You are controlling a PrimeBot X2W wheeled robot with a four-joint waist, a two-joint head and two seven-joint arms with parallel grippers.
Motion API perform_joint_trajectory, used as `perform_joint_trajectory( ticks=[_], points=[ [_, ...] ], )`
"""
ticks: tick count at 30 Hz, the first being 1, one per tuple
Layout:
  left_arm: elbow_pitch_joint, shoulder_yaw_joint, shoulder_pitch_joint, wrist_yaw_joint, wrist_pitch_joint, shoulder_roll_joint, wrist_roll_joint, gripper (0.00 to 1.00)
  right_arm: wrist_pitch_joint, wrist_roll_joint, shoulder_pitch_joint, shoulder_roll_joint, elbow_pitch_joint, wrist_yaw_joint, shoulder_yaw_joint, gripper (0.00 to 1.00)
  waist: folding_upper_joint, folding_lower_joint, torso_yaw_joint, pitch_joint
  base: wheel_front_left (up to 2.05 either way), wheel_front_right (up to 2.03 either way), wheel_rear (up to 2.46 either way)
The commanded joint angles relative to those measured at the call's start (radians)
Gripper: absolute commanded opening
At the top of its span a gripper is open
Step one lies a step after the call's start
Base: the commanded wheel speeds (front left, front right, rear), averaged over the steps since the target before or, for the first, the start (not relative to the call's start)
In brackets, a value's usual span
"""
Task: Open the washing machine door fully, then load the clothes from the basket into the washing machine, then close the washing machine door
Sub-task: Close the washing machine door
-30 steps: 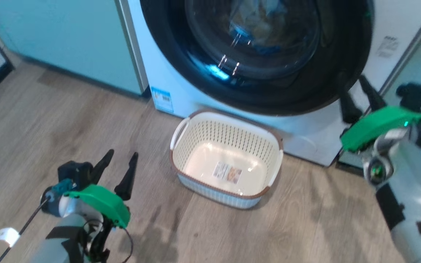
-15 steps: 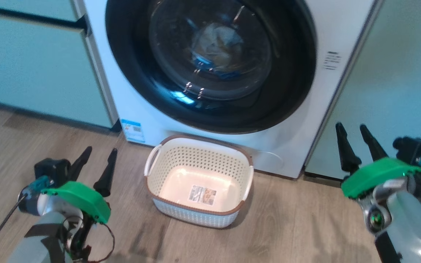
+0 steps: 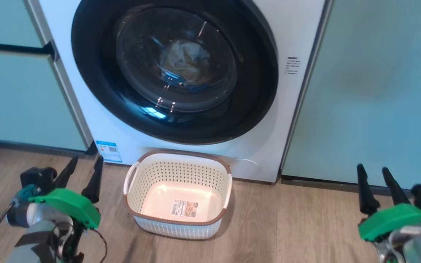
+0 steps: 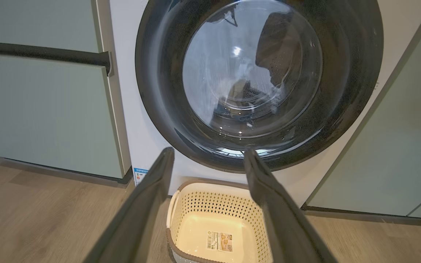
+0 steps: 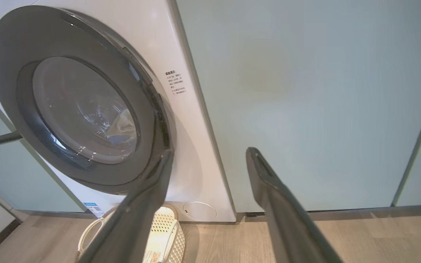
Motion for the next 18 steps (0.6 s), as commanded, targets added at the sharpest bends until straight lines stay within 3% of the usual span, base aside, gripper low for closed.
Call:
perform_joint_trajectory(
  ticks=[1,18],
  points=[
    [-0.025,0.047,-0.040,-0.001,-0.011,0.034,-0.004,1.00,-0.010,-0.010,-0.030,-0.003,-0.044,-0.003,0.009,1.00,-0.0001,0.0001,-0.010,-0.005,0.00,0.00,0.00],
    [-0.017,0.053,-0.013,-0.001,-0.011,0.014,0.002,1.00,-0.010,-0.060,0.118,0.004,-0.168,-0.003,-0.088,1.00,-0.0001,0.0001,-0.046,-0.022,0.00,0.00,0.00]
  ],
)
